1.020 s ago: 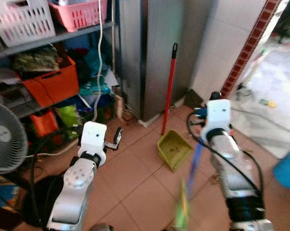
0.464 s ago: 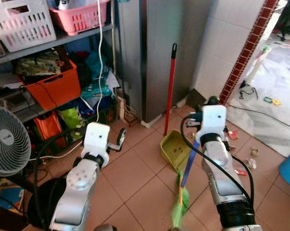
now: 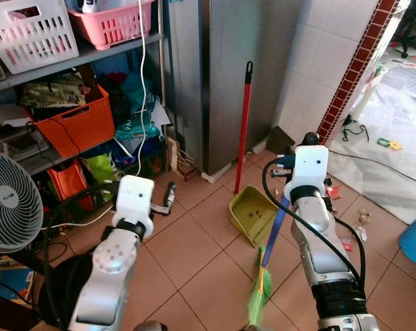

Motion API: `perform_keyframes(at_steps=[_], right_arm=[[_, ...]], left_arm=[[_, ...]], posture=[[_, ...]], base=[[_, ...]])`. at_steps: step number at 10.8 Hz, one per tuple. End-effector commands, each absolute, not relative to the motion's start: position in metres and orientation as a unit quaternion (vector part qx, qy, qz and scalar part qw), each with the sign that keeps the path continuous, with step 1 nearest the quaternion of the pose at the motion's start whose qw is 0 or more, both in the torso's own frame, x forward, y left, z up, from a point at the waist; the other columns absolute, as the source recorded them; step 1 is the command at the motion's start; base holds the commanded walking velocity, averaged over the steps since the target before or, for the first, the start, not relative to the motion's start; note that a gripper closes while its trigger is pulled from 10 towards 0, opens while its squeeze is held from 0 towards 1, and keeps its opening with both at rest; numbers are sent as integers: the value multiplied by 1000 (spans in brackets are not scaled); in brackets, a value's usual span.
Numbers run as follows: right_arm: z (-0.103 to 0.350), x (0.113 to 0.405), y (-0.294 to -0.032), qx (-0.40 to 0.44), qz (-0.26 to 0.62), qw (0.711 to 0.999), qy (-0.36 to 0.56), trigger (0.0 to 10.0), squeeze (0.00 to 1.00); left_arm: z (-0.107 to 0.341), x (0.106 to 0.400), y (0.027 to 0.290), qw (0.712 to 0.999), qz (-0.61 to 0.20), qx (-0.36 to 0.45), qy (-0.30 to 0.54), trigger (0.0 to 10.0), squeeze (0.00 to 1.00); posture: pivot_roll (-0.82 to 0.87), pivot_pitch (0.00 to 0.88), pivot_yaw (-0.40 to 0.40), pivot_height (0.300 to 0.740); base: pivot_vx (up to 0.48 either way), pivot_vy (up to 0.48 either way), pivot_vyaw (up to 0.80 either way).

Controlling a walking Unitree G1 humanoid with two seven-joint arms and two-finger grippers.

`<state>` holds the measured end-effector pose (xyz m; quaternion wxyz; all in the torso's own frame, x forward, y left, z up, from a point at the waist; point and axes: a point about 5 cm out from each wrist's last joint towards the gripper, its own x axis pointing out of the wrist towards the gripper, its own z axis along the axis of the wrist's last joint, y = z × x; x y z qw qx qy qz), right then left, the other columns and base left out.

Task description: Sweep floor

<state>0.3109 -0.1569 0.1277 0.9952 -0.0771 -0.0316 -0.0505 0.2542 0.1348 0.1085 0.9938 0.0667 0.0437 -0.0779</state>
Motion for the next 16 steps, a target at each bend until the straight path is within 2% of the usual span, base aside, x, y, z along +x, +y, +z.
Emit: perform_keyframes(at_steps=[1, 6, 11, 12, 14, 16], right_arm=[[138, 317, -156, -77, -56, 994, -53, 10000, 0], [136, 321, -156, -71, -53, 995, -47, 10000, 0], [142, 324, -158, -75, -52, 994, -59, 10000, 0], [142, 325, -158, -75, -52, 994, -59, 10000, 0], [143, 325, -157, -76, -50, 994, -63, 10000, 0], [142, 326, -156, -76, -51, 994, -61, 10000, 0]], left_arm=[[111, 260, 139, 995, -67, 70, 39, 10000, 0], [105, 256, 150, 995, -58, 61, 58, 10000, 0], [108, 258, 146, 994, -72, 59, 54, 10000, 0], [108, 258, 144, 994, -75, 56, 54, 10000, 0], [109, 259, 141, 993, -80, 77, 45, 10000, 0], [110, 259, 139, 992, -95, 62, 48, 10000, 0]], posture=[[-27, 7, 8, 740], [-23, 10, 0, 740], [-24, 5, -2, 740], [-24, 2, -2, 740], [-24, 0, -1, 740], [-20, 0, 1, 740]], base=[[0, 0, 0], [0, 0, -270], [0, 443, -681], [0, 428, 0], [135, 0, 0], [0, 0, 0]])
